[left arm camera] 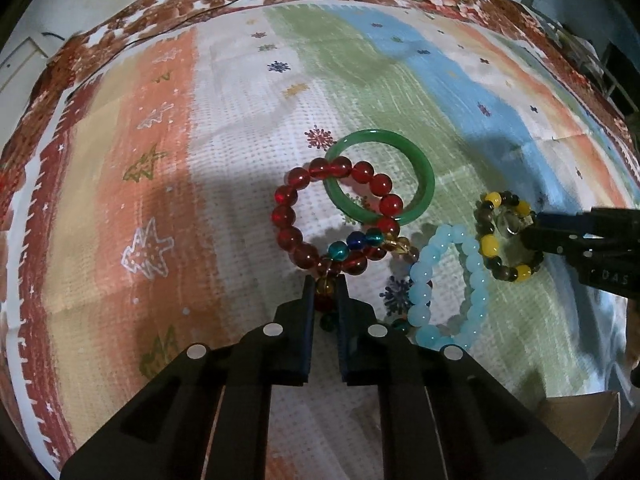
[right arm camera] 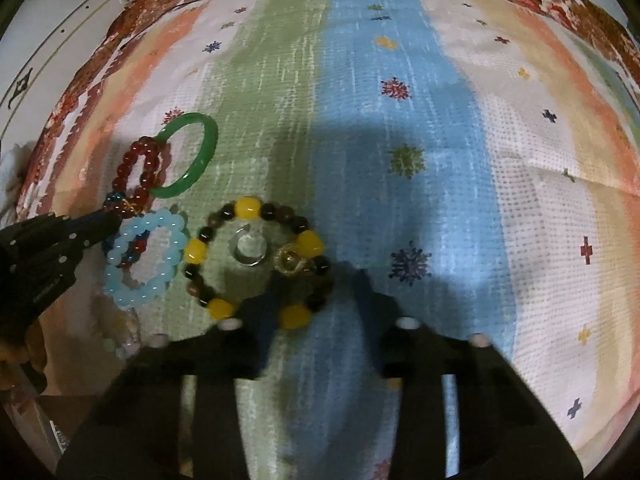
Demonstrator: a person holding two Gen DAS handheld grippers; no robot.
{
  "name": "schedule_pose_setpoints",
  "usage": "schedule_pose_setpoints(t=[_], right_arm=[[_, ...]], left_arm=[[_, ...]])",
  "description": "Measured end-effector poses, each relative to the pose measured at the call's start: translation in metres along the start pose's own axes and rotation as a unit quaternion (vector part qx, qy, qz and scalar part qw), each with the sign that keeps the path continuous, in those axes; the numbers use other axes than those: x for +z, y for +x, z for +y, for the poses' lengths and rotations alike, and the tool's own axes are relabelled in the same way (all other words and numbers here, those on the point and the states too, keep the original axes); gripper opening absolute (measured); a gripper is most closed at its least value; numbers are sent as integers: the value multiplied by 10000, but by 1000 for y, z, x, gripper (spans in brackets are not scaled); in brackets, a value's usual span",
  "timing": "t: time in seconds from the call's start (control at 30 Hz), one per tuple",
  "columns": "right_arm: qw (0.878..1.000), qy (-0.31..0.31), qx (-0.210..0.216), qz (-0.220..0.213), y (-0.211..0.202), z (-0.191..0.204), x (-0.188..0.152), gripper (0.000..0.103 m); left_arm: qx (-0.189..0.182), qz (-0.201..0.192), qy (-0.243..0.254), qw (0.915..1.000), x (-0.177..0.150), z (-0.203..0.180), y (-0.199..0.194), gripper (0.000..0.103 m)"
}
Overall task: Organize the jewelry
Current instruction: 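Grasp the multicolour bead bracelet with left tool while right tool grasps yellow-black bracelet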
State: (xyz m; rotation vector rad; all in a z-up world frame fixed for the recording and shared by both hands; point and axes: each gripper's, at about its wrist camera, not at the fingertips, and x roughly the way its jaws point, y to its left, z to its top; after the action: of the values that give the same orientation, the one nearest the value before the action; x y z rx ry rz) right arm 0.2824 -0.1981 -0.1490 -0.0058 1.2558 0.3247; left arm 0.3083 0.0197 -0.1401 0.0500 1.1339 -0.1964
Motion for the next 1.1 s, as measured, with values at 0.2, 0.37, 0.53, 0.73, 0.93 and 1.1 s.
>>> schedule_pose_setpoints(t=[0.2, 0.37, 0.53, 0.73, 0.93, 1.1], right_arm=[[9999, 4, 130, 14, -11, 0, -3, 13], [9997, -37, 180, -144, -27, 3, -1, 12], [9994, -161, 229, -224, -40, 10, -3, 12], [9994, -70, 340, -84, -32, 8, -4, 22], [9994, -65, 334, 65, -20, 7, -7, 27], [9995, -92, 301, 37, -17, 9, -5, 27]], left_arm=[[-38, -82, -36, 10000, 3, -2, -9, 9], [-52, -174, -84, 9998, 5, -1, -16, 9], [-125, -276, -188, 9994, 6, 2, -28, 9], [-185, -383, -237, 9988, 4, -1, -38, 9], [-158, -345, -282, 9989, 2, 3, -35, 9], [-154, -340, -326, 9988, 3, 7, -33, 9]])
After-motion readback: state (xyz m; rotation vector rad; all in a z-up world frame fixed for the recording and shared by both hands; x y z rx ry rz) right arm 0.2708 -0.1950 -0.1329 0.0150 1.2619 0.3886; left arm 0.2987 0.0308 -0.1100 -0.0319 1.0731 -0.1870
